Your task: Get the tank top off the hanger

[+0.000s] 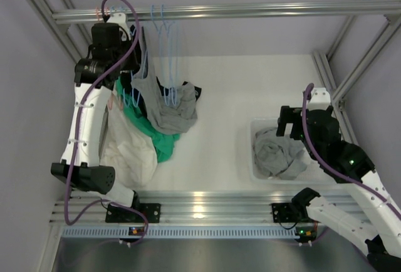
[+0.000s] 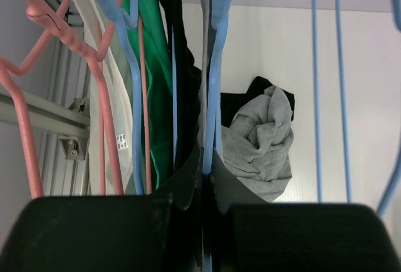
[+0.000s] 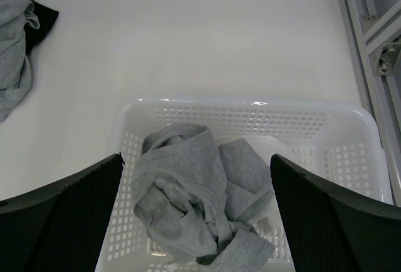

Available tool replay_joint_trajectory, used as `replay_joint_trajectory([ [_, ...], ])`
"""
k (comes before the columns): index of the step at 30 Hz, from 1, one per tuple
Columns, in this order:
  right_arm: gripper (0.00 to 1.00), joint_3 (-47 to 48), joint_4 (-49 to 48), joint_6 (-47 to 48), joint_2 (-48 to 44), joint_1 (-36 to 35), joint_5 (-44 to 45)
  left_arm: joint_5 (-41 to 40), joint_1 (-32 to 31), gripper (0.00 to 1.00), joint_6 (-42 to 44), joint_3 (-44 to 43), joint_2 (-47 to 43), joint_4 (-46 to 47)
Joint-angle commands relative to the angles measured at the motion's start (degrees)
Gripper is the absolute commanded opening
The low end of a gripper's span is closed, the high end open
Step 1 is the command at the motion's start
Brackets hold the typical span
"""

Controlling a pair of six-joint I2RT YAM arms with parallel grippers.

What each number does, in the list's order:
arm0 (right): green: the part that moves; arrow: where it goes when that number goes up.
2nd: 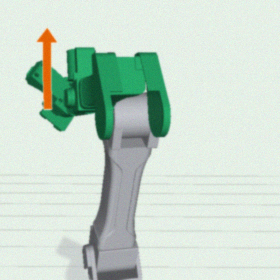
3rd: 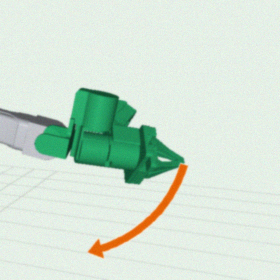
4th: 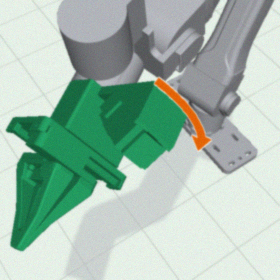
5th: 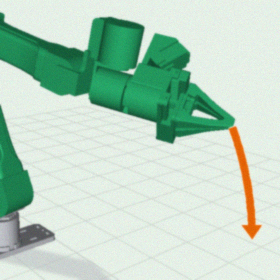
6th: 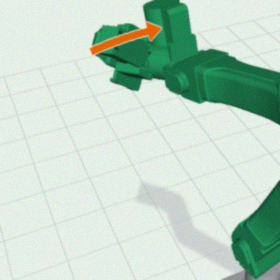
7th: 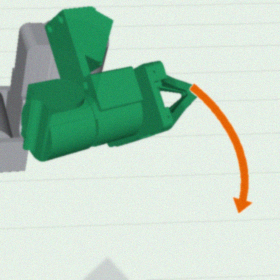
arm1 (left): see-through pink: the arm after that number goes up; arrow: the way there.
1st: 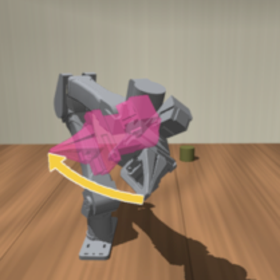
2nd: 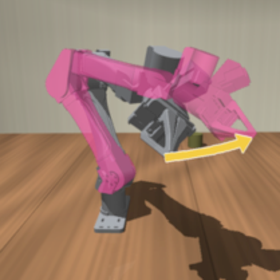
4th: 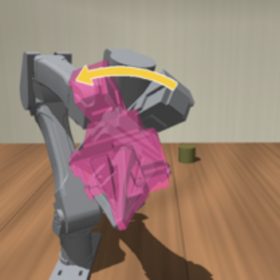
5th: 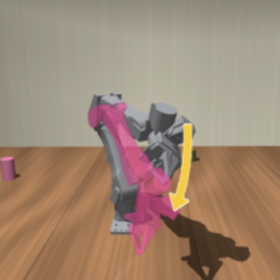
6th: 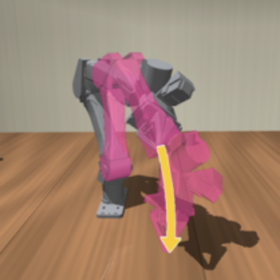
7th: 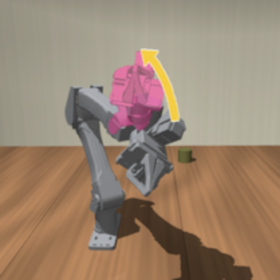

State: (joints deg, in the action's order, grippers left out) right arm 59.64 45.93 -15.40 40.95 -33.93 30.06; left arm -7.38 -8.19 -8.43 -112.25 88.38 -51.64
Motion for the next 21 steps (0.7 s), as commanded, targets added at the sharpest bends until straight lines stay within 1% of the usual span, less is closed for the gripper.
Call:
replay_joint_trajectory([
  [1, 0.98, 0.4, -3.5, 0.2, 0.3, 0.7, -0.6, 2.7, 0.3, 0.00, 2.0, -4.3, -1.3, 1.6],
  [7, 0.98, 0.0, -4.2, -0.4, 0.4, 0.7, -1.9, 4.8, 0.3, 0.00, 1.3, -5.9, -2.3, 2.0],
  [11, 0.99, 0.0, -4.8, -0.9, -0.1, 0.7, -3.4, 2.5, 0.3, 0.00, -0.4, -4.1, -2.8, 2.4],
  [16, 0.99, 0.0, -5.5, -1.2, -0.5, 0.8, -4.9, 4.6, 0.2, 0.00, -1.9, 0.4, -7.0, 3.5],
  [21, 0.99, -0.3, -6.4, -1.8, -0.5, 0.7, -6.2, 6.8, 0.2, 0.00, -2.6, 7.9, -13.5, 5.4],
])
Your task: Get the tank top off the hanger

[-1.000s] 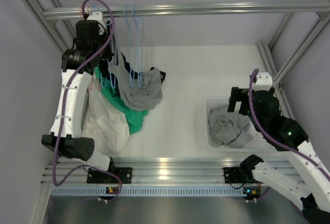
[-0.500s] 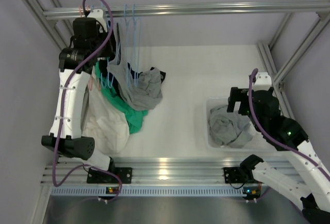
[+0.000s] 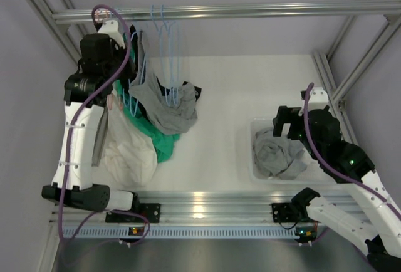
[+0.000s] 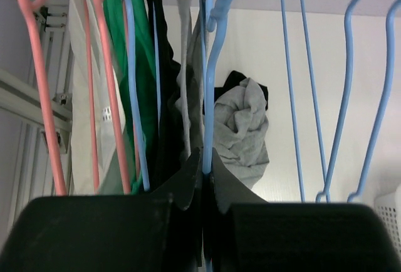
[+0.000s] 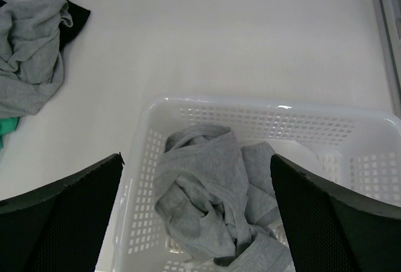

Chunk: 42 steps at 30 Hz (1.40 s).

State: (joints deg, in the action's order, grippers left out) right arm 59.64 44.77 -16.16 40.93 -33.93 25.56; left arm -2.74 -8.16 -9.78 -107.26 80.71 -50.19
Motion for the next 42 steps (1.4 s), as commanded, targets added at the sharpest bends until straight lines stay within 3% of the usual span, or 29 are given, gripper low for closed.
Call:
replay_joint_trajectory([
  [1, 0.99, -0.3, -5.6, -1.3, -0.5, 0.8, -1.8, 2.5, 0.2, 0.00, -1.0, 4.2, -6.8, 4.8],
  [7, 0.99, -0.3, -6.8, -2.0, 0.4, 0.7, -5.1, 2.5, 0.2, 0.00, -0.5, 5.9, -6.8, 8.5],
  [12, 0.99, -0.8, -6.9, -1.4, 0.0, 0.6, -7.0, 7.5, 0.2, 0.00, -2.1, 7.0, -9.2, 8.3],
  [15, 0.99, -0.8, -9.3, 0.7, 0.5, 0.7, -17.2, 11.2, 0.2, 0.00, -4.5, 12.7, -14.5, 6.3],
  [18, 0.99, -2.7, -15.5, -0.4, 0.3, 0.7, -39.4, 13.2, 0.1, 0.00, -7.4, 23.5, -22.3, 6.0],
  [22, 0.99, -5.2, -27.0, -3.4, 0.9, 0.5, -45.6, 13.5, 0.1, 0.00, -8.8, 35.0, -31.6, 4.9],
  [27, 0.98, -11.6, -37.6, -6.2, 3.2, -0.3, -48.0, 21.5, 0.1, 0.00, -8.6, 46.8, -40.1, 4.6],
  [32, 0.96, -18.9, -51.6, -9.1, 6.7, -4.0, -48.0, 37.2, -0.1, 0.00, -8.1, 56.4, -46.4, 4.6],
  [42, 0.88, -17.8, -54.6, -5.9, 18.7, -18.9, -26.4, 52.5, -0.4, 0.00, -11.3, 62.2, -53.3, 4.6],
])
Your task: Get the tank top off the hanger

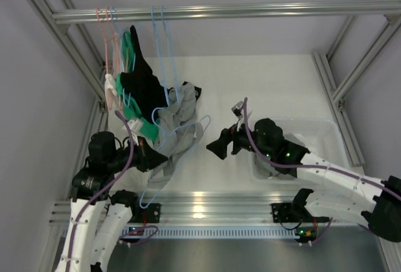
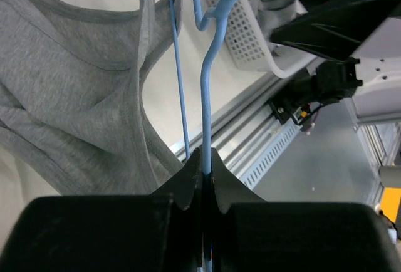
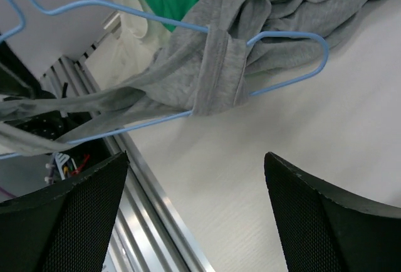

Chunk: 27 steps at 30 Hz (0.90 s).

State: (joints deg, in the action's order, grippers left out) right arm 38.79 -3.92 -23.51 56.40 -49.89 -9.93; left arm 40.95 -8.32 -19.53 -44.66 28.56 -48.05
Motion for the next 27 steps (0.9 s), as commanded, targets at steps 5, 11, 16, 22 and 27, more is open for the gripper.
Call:
replay_joint_trajectory([
  [5, 0.76, 5.7, -6.3, 3.4, 9.8, -7.5, 15.7, 11.3, -0.9, 0.00, -2.2, -0.9, -2.0, 2.5],
  [11, 0.65, 7.5, -6.1, 4.8, 11.2, -9.5, 20.0, 12.9, -1.4, 0.00, -3.1, -0.5, -3.9, 2.4],
  [16, 0.57, 8.9, -5.6, 5.6, 11.8, -10.5, 21.1, 14.5, -1.8, 0.00, -4.0, 0.2, -5.3, 2.4],
  [22, 0.49, 9.9, -5.5, 5.8, 12.9, -11.2, 21.1, 15.7, -2.1, 0.00, -4.4, -0.5, -5.6, 2.4],
  [27, 0.00, 10.7, -4.3, 6.6, 11.5, -11.6, 22.7, 14.7, -2.1, 0.00, -4.1, -2.3, -5.2, 2.5],
])
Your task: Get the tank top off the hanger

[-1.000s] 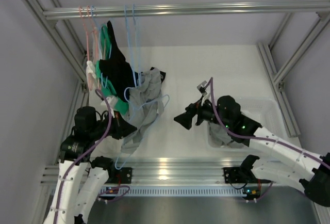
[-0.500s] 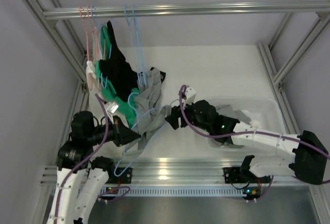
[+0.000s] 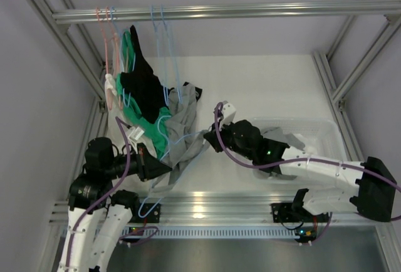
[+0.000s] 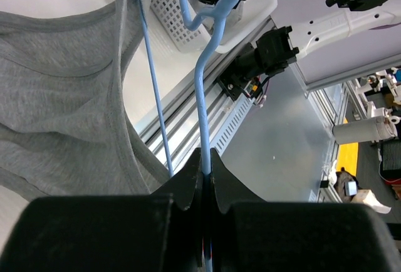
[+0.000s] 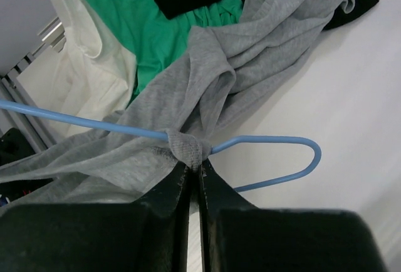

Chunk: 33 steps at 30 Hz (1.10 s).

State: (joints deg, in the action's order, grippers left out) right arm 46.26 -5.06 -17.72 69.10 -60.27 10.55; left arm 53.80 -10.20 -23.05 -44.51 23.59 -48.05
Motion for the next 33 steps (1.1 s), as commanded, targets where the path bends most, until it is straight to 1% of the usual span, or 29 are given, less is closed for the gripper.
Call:
replay_joint_trajectory([
  [1, 0.00, 3.4, -1.8, 1.3, -2.0, -1.3, 3.1, 1.3, -0.3, 0.00, -0.6, -2.8, 0.1, 2.4],
  [4, 0.00, 4.4, 1.5, 2.9, -6.4, -1.2, 8.6, 0.6, -0.3, 0.00, -0.4, -4.6, 0.9, 2.4],
  [5, 0.00, 5.0, 4.2, 3.3, -7.7, -1.2, 12.6, 0.6, -0.3, 0.00, -0.2, -5.1, 1.4, 2.4],
  [7, 0.00, 7.4, 7.9, 5.7, -10.9, -0.6, 15.8, 0.8, -0.3, 0.00, 0.3, -7.2, 2.8, 2.4],
  [8, 0.00, 8.4, 11.1, 6.4, -11.7, -0.2, 18.9, 1.0, -0.3, 0.00, 0.7, -7.9, 3.4, 2.4],
  [11, 0.00, 12.2, 15.1, 8.4, -14.4, 2.7, 21.1, 1.7, -0.3, 0.00, 1.2, -11.1, 5.2, 2.4],
  [14, 0.00, 16.0, 18.9, 10.1, -15.6, 7.8, 20.8, 3.2, -0.3, 0.00, 1.8, -15.0, 7.4, 2.4],
  [15, 0.00, 17.1, 20.2, 10.7, -15.7, 10.7, 20.0, 3.8, -0.3, 0.00, 1.9, -16.0, 8.0, 2.4],
  [18, 0.00, 21.3, 21.7, 12.0, -15.1, 15.9, 18.0, 6.4, -0.9, 0.00, 2.2, -21.4, 10.8, 2.5],
  [21, 0.00, 25.3, 23.2, 13.7, -12.4, 19.0, 17.1, 8.4, -1.1, 0.00, 2.1, -27.8, 12.8, 3.4],
  [23, 0.00, 28.1, 24.7, 13.9, -10.8, 19.7, 15.6, 9.7, -1.2, 0.00, 1.8, -32.7, 14.3, 4.3],
  [25, 0.00, 30.7, 26.1, 13.1, -9.2, 19.8, 12.8, 9.2, -1.1, 0.00, 1.4, -35.9, 15.5, 6.2],
  [28, 0.00, 30.5, 26.9, 10.6, -9.8, 19.9, 9.8, 10.0, -1.1, 0.00, 1.0, -41.1, 17.9, 9.6],
  [29, 0.00, 30.0, 26.9, 10.1, -10.1, 19.8, 6.9, 9.1, -1.1, 0.00, 0.2, -42.2, 18.5, 10.8],
  [30, 0.00, 29.4, 26.9, 9.2, -10.8, 19.8, 4.0, 7.9, -1.1, 0.00, -0.5, -43.5, 18.9, 14.5],
  [31, 0.00, 27.9, 26.8, 7.6, -11.3, 19.8, 0.1, 3.9, -1.1, 0.00, -1.3, -44.1, 19.8, 16.7],
  [32, 0.00, 27.0, 25.8, 7.0, -11.7, 19.8, -8.6, 1.1, -1.1, 0.00, -4.3, -44.2, 20.3, 19.5],
  [33, 0.00, 23.8, 24.8, 5.2, -13.2, 19.3, -12.0, -2.7, -1.1, 0.00, -8.1, -43.0, 21.0, 27.9],
])
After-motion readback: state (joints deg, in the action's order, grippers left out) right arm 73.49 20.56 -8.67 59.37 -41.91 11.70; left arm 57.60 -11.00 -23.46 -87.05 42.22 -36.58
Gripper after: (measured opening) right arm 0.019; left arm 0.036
